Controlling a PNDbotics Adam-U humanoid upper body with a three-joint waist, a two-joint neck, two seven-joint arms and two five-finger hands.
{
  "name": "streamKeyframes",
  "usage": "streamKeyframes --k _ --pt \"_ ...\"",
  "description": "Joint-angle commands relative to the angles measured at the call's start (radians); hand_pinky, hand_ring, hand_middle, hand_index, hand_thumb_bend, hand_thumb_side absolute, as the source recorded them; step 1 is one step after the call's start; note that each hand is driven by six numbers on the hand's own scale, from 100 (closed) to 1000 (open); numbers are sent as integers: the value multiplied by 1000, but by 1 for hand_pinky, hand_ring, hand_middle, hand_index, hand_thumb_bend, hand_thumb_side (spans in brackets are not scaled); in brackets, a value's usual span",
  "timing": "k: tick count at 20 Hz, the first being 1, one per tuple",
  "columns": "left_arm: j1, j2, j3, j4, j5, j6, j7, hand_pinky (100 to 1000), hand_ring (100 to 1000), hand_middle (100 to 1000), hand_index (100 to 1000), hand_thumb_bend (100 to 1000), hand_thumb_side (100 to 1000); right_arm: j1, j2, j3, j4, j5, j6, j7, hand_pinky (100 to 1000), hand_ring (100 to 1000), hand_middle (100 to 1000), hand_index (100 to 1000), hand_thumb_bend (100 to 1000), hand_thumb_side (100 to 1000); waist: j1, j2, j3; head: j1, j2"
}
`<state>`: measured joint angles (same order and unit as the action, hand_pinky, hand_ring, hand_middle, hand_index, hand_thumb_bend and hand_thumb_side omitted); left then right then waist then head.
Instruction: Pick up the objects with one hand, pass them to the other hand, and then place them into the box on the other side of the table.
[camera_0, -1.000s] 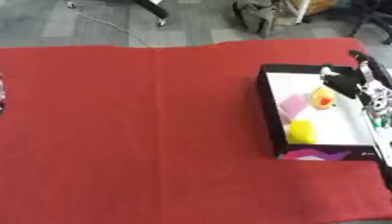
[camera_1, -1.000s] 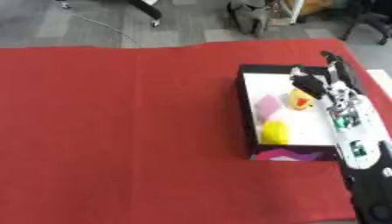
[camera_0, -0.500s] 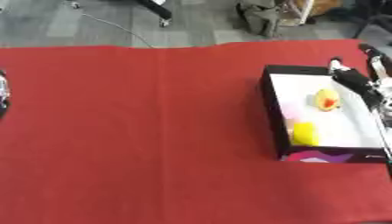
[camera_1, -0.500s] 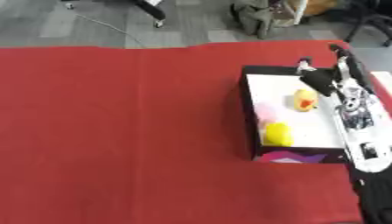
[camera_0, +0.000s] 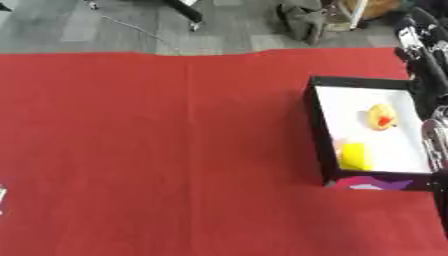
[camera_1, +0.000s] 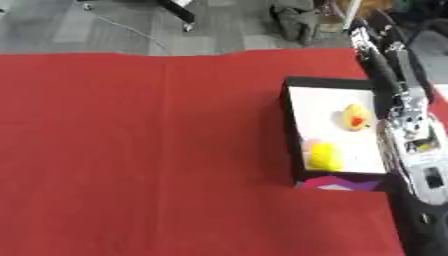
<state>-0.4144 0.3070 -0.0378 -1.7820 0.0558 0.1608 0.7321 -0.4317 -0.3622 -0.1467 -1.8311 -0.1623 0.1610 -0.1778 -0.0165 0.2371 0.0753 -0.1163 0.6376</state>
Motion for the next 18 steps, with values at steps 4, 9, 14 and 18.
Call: streamKeyframes --k 4,9,14,18 --pt "-24 -32 38 42 162 -131 -23 580 643 627 802 191 851 -15 18 10 -40 5 -30 135 1000 1000 1000 1000 100 647 -1 -7 4 20 -19" --pt "-22 -35 42 58 150 -147 -77 581 653 647 813 237 816 -12 22 8 -39 33 -12 194 1000 1000 1000 1000 100 600 4 -2 7 44 -18" --pt "-6 -33 42 25 39 -135 -88 583 659 659 821 268 771 -8 21 27 -63 66 18 229 1000 1000 1000 1000 100 596 8 1 5 73 -18" --pt "-1 -33 33 3 -12 -119 -90 580 643 641 820 275 761 3 26 29 -91 76 29 223 1000 1000 1000 1000 100 595 4 1 6 78 -18"
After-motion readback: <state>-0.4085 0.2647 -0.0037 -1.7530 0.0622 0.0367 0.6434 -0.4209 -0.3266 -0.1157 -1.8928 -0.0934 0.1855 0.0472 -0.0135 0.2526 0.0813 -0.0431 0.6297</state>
